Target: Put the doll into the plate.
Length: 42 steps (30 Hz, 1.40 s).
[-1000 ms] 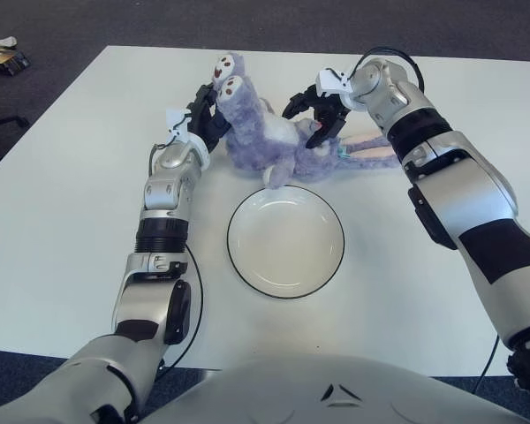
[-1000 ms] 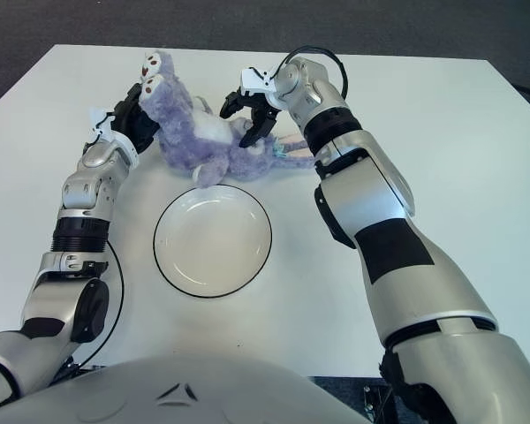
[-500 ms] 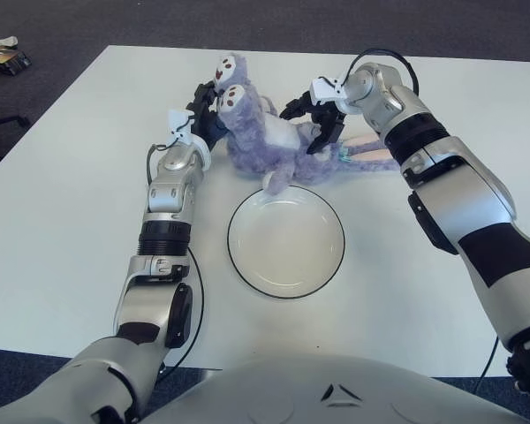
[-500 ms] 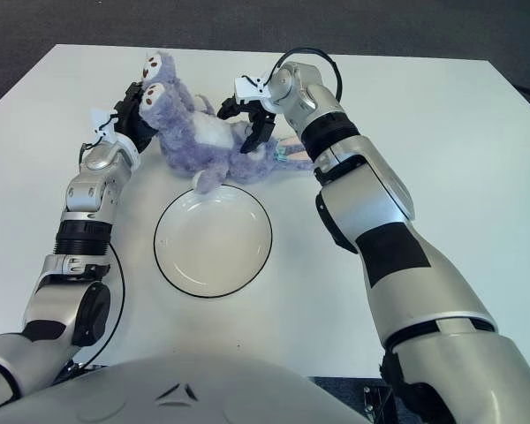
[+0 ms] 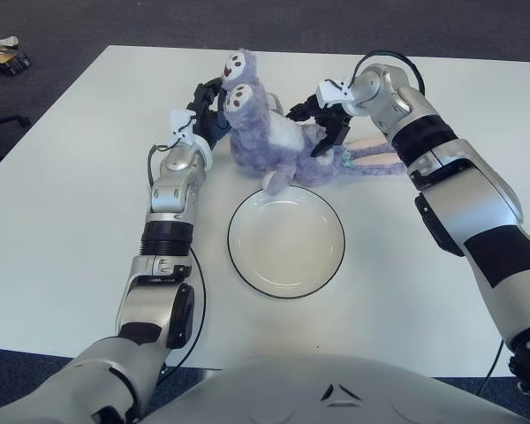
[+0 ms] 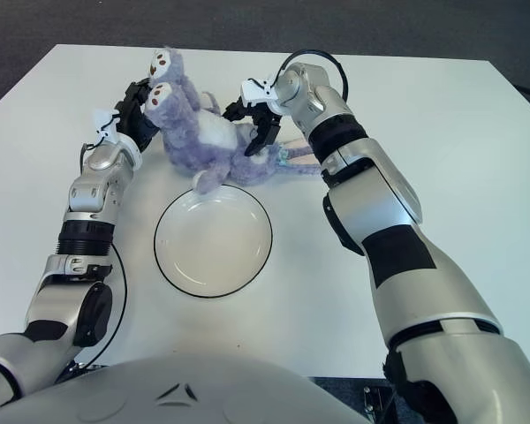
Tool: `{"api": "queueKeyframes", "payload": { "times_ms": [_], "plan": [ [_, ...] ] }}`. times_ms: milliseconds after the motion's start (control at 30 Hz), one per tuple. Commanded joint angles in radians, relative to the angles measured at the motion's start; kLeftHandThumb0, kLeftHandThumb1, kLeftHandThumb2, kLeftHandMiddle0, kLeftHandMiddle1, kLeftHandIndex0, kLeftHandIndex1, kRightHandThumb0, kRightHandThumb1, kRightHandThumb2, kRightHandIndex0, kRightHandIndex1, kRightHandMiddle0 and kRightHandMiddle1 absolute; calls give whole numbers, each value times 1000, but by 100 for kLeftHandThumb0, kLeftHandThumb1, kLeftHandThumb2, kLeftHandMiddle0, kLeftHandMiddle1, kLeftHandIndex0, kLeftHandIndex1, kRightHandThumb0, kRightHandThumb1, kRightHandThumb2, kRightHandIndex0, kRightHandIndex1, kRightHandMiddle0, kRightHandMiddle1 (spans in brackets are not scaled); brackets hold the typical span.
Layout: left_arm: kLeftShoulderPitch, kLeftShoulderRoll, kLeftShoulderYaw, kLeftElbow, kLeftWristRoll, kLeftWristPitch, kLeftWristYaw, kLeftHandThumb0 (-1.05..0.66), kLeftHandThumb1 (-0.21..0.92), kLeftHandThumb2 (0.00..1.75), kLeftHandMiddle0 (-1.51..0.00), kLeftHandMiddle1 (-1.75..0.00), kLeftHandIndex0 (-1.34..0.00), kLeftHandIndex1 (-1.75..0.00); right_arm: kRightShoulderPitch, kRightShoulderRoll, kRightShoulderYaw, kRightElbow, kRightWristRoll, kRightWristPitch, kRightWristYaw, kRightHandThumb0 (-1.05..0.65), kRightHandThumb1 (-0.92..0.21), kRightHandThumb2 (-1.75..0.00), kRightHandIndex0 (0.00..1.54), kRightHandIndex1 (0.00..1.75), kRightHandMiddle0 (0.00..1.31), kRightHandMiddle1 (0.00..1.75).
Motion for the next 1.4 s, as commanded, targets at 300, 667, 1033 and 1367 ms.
{"api": "queueKeyframes", "payload": {
  "times_ms": [300,667,1033,1367],
  "plan": [
    [6,-4,-12,35,30,-86,10,-56,92,69,-18,-126,0,-107,-11,-7,-106,66,132,234,221,-104,-92,-37,78,174,0,28],
    [2,-5,-14,63,40,-122,7,-50,87,73,-20,-125,0,-125,3,-19,-106,-70,154,446,360,-105,-92,-51,72,175,0,18],
    [-7,-4,-11,92,30,-144,-6,-48,84,77,-21,-126,0,-122,58,-47,-97,-217,147,591,341,-105,-92,-88,2,58,0,0],
    [-12,-7,-3,110,14,-166,-18,-48,83,78,-22,-127,0,-124,94,-68,-63,-349,146,728,360,-105,-92,-93,1,28,0,0]
  ]
}}
